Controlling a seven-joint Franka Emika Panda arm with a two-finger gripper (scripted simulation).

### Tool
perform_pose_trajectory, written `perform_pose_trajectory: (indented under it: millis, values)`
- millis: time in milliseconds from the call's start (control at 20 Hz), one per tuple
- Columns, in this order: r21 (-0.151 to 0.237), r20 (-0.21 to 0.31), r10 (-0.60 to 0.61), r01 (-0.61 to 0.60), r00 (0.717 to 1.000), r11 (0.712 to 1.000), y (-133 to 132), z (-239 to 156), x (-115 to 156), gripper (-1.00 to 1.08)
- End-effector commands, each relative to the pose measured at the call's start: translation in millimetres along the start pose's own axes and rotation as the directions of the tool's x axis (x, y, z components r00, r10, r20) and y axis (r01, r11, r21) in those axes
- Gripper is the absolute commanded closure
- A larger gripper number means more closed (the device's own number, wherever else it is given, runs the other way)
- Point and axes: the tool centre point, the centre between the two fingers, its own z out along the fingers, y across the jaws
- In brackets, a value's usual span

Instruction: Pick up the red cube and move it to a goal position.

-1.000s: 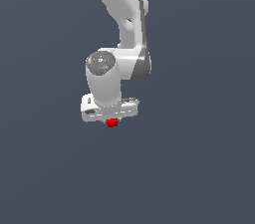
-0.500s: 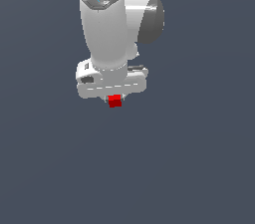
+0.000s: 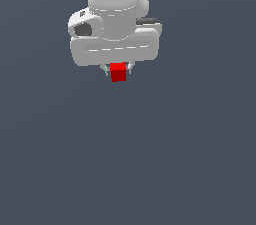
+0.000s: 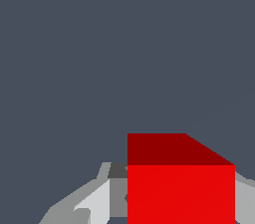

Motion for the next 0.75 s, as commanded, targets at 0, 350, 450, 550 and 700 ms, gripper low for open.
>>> perform_pose_trajectory:
  millis: [0, 350, 450, 550, 700]
  values:
    - [0.0, 0.001, 0.0, 0.0, 1.0, 1.0, -3, -21, -2, 1.08]
    - [0.0, 0.001, 0.0, 0.0, 1.0, 1.0, -9, -58, -3, 1.08]
    - [0.001, 0.001, 0.0, 0.0, 1.0, 1.0, -10, -63, -3, 1.08]
    - [0.001, 0.001, 0.0, 0.0, 1.0, 1.0, -10, -66, -3, 1.08]
    - [0.001, 0.001, 0.0, 0.0, 1.0, 1.0, -10, -67, -3, 1.08]
